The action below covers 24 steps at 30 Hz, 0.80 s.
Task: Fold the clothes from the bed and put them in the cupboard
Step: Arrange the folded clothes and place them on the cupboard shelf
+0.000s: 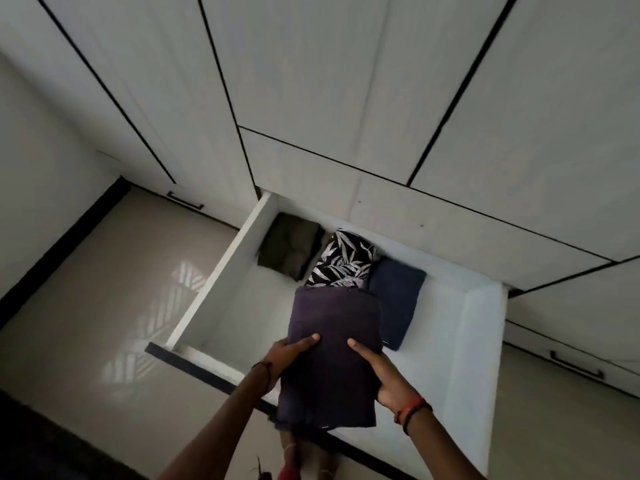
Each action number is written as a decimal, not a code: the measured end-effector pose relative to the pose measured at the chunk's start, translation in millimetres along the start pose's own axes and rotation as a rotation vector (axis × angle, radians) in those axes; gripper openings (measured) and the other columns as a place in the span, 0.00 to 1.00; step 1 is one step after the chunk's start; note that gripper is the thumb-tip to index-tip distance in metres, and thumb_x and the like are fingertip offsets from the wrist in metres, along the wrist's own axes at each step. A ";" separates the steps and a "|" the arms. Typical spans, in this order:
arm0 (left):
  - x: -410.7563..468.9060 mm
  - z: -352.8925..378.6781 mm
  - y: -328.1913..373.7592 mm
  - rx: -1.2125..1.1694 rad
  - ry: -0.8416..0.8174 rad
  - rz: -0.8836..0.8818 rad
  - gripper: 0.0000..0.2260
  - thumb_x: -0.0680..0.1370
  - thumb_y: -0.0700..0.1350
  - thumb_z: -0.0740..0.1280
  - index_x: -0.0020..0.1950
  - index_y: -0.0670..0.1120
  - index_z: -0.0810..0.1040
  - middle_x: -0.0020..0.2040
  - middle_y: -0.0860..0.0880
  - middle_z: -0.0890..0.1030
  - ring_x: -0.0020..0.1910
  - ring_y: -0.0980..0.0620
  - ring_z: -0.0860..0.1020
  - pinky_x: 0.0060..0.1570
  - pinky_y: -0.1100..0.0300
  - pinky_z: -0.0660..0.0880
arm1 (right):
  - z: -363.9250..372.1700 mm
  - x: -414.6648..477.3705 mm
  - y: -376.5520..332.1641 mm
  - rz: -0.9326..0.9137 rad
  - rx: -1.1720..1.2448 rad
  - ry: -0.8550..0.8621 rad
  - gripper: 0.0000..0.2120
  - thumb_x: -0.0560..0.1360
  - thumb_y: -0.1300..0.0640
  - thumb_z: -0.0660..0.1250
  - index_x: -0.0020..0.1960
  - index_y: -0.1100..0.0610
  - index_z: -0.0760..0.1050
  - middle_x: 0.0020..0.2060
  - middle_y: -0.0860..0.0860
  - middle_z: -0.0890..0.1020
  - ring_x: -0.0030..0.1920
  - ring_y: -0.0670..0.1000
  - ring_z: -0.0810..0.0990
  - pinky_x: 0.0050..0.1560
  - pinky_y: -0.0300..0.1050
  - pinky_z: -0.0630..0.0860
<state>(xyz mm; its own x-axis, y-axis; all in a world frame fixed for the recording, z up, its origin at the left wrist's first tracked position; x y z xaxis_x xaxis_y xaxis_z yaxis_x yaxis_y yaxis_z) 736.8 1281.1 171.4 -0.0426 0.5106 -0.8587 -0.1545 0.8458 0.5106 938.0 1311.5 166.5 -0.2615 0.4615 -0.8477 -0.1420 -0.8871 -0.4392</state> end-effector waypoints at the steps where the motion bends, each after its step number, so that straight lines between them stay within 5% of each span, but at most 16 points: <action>1: 11.0 8.1 0.0 0.016 -0.013 -0.006 0.32 0.61 0.60 0.78 0.58 0.45 0.79 0.50 0.49 0.84 0.49 0.50 0.82 0.54 0.56 0.78 | -9.9 4.2 -0.7 -0.003 0.015 0.020 0.23 0.69 0.55 0.74 0.62 0.58 0.76 0.53 0.56 0.84 0.53 0.55 0.83 0.52 0.51 0.78; 16: 188.7 190.3 -11.1 0.317 -0.313 -0.137 0.38 0.61 0.63 0.77 0.66 0.48 0.74 0.61 0.49 0.79 0.58 0.50 0.78 0.63 0.52 0.73 | -207.7 82.9 2.1 -0.053 0.239 0.335 0.20 0.70 0.53 0.74 0.61 0.55 0.76 0.52 0.54 0.84 0.54 0.56 0.82 0.50 0.51 0.79; 24: 257.7 253.9 0.9 0.397 -0.323 -0.061 0.28 0.71 0.58 0.71 0.68 0.48 0.71 0.63 0.50 0.76 0.61 0.47 0.74 0.57 0.55 0.73 | -274.8 137.2 -27.0 -0.196 0.234 0.397 0.25 0.66 0.55 0.77 0.61 0.52 0.76 0.55 0.52 0.83 0.55 0.53 0.82 0.57 0.53 0.78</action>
<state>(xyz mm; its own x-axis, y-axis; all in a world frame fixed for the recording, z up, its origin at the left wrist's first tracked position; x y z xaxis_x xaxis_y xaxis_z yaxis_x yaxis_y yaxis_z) 976.3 1452.6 -38.6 0.2712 0.4270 -0.8626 0.2422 0.8371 0.4906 1168.2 1397.2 -19.7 0.1689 0.5411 -0.8238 -0.3747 -0.7379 -0.5614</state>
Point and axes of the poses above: each hand's wrist, its own x-axis towards the middle knuckle, its own z-axis out of the palm, y = z × x, the point moved 1 cm from there along x, towards the middle knuckle
